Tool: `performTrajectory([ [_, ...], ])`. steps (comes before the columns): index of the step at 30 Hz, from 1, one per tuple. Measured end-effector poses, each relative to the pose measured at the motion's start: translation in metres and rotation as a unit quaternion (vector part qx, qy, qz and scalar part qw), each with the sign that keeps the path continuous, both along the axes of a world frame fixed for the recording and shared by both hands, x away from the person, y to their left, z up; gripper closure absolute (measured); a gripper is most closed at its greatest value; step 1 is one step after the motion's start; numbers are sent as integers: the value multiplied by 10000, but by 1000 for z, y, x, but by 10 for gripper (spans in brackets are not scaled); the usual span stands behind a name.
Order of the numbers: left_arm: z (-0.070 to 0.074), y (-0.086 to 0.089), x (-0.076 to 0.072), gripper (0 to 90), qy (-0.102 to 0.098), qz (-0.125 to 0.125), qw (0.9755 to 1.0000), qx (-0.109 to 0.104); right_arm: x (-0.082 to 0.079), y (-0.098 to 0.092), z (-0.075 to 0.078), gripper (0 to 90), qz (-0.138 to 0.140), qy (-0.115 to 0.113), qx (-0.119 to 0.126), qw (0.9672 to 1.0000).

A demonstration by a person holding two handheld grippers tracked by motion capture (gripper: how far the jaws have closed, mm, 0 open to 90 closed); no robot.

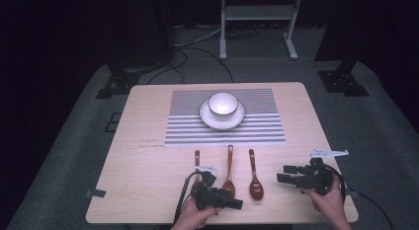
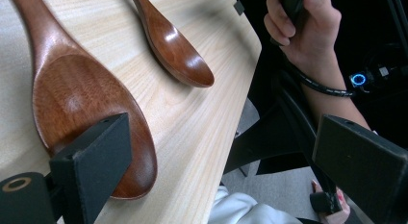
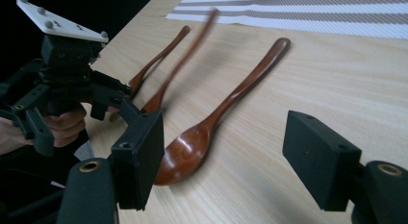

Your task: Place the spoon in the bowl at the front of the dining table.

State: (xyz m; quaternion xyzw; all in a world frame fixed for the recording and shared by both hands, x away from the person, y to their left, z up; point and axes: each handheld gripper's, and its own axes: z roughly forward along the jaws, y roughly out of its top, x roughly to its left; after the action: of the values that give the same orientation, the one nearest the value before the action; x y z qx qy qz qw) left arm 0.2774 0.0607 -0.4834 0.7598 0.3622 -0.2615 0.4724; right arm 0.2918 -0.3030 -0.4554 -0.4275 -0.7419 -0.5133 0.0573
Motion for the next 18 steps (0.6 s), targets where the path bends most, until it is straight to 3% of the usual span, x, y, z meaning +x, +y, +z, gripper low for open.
performTrajectory([
  [9,-1,0,-1,54,16,19,10000,-6,16,14,13,294,280,92,-231,9993],
  [18,-1,0,-1,54,-12,8,10000,-3,34,39,30,293,636,118,-520,9965],
])
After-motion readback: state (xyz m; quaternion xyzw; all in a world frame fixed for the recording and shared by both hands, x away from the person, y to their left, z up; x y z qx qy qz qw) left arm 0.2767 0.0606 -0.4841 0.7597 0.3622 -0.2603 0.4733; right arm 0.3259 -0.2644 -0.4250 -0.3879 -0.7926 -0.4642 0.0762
